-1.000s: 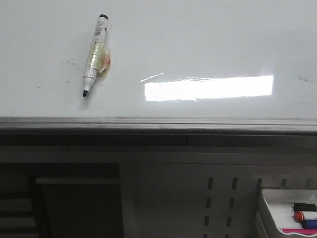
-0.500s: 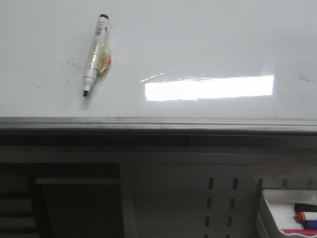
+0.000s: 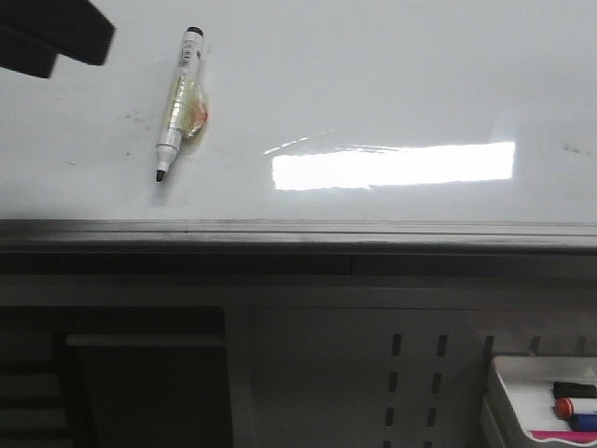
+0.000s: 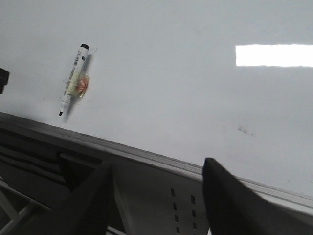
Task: Write number 4 on whiteboard
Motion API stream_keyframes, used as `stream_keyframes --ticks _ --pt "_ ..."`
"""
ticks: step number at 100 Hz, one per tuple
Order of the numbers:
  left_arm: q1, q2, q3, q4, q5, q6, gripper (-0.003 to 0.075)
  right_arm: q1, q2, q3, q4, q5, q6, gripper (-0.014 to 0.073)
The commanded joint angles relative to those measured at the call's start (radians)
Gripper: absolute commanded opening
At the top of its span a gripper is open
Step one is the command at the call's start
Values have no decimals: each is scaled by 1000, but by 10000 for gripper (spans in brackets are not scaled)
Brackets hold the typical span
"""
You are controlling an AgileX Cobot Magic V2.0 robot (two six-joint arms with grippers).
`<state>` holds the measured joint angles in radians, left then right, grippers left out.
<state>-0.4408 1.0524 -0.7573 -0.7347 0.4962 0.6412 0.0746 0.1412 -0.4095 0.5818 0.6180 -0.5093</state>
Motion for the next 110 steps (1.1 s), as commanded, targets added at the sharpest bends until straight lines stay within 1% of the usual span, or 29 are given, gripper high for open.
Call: stream_keyframes --ticks 1,18,38,51,63,70,71,72,91,97,110 --pt "-41 57 -64 -37 -70 3 409 1 22 -32 28 -58 -13 365" --pt "-75 160 -85 -47 -144 1 409 1 22 -32 28 -56 -13 365" --pt "-75 246 -85 -68 -199 -2 408 1 22 -32 28 -56 -13 365" --pt "-75 276 -85 -79 -259 -1 378 1 22 -32 28 -56 -13 365" --pt "-75 299 -85 -85 -291 -1 299 1 22 -32 28 -56 -13 365" --pt "-75 317 -85 -85 -292 -1 235 1 22 -32 28 -56 -13 365" --pt "-73 320 -85 -85 -292 -1 216 1 22 -32 28 -56 -13 365" --pt "-73 320 -85 -85 -292 -1 216 1 22 -32 28 -56 -13 365" --pt "-73 352 -85 -85 -302 -1 50 1 22 -32 28 -56 -13 365" --pt "-73 352 -85 -85 -308 -1 -22 1 22 -32 28 -61 -13 365" --pt "-73 352 -85 -75 -324 -1 -20 1 22 -32 28 -76 -13 365"
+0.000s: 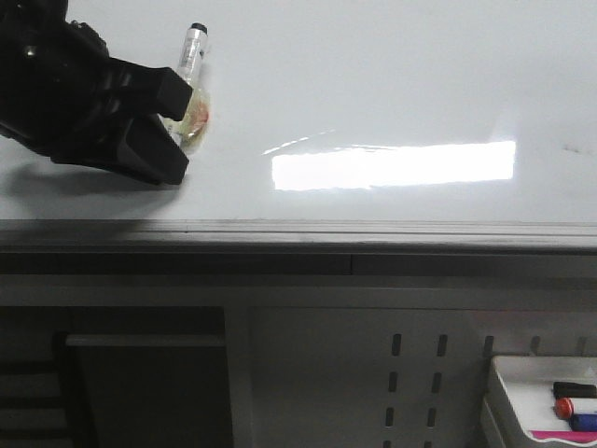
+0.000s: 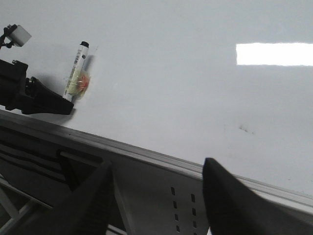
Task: Write number 4 on whiteboard
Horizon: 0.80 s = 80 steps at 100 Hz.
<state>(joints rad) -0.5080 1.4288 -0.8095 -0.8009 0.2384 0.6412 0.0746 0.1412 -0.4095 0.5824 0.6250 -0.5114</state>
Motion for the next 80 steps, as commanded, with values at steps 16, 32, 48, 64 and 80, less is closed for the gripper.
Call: stream_keyframes --ticks 16,32,48,64,80 --pt "-17 -53 -33 -3 -52 12 -20 1 22 -42 32 -48 -42 365" --pt "-75 -128 -33 1 32 276 -20 1 52 -76 143 69 -248 365" --pt "-144 -203 -33 80 185 547 -20 30 126 -112 288 84 -413 365" --pt "-169 -217 -33 245 301 554 -20 104 231 -141 293 73 -442 365" --pt "-169 -217 -33 293 362 554 -20 200 347 -141 295 58 -499 365"
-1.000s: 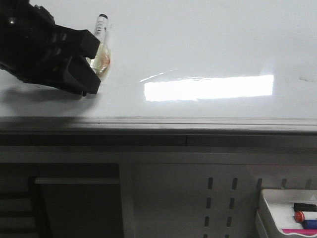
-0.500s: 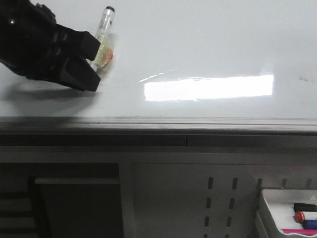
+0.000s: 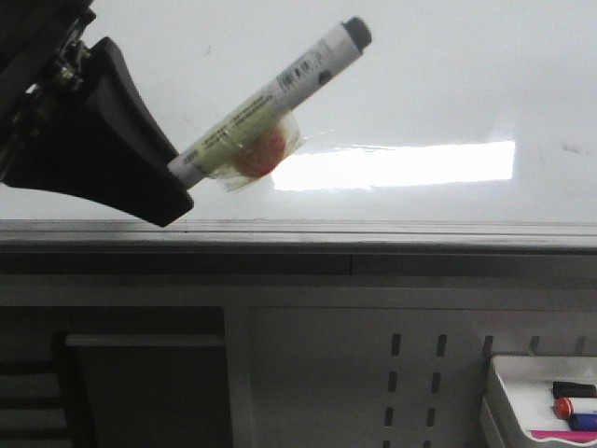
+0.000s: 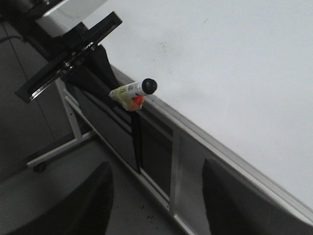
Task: Write number 4 on whiteboard
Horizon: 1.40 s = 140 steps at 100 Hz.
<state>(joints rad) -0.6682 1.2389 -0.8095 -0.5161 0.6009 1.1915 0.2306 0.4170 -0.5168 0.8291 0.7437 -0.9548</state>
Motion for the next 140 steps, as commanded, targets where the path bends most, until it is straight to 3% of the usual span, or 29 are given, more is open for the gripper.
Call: stream_keyframes --ticks 1,29,49,78,101,140 --pt "-9 -27 -33 13 4 4 -20 52 82 -33 51 -64 -66 365" --pt "-44 -55 -33 37 35 111 -20 225 276 -76 144 -150 -224 370" --pt "-104 -103 -33 37 -40 139 -20 318 395 -149 144 -184 -224 370" --pt "-109 -124 -33 21 -47 139 -20 427 489 -161 161 -262 -225 370" --pt "-109 -124 -33 3 -47 139 -20 467 564 -161 228 -386 -225 370" --pt "-109 -124 -33 -25 -47 139 -20 472 630 -207 280 -366 -225 369"
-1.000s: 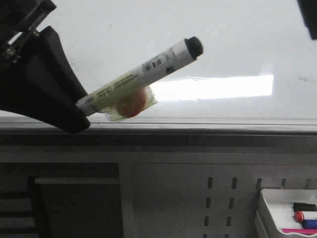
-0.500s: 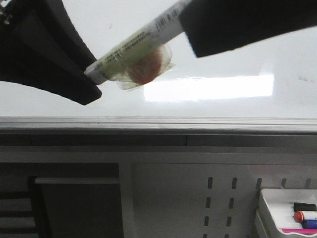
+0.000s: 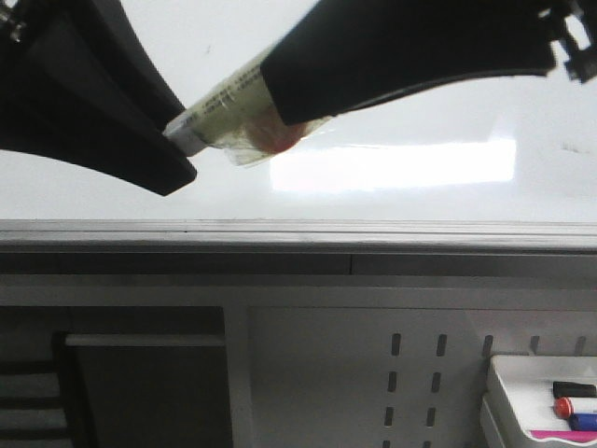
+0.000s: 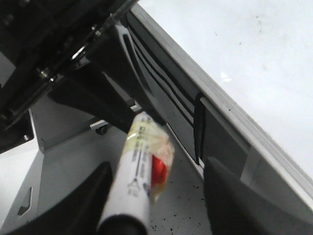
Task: Write number 4 on whiteboard
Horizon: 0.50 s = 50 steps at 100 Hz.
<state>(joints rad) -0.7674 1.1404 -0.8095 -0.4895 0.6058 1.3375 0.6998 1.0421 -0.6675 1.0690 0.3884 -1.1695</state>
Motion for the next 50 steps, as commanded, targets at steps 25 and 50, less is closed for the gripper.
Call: stream_keyframes --ticks 25,50 --pt "-9 -25 -33 -56 -52 -7 -20 2 84 -116 49 47 -11 368" --pt "-9 -25 -33 -58 -52 -7 -20 2 125 -116 49 81 -11 364"
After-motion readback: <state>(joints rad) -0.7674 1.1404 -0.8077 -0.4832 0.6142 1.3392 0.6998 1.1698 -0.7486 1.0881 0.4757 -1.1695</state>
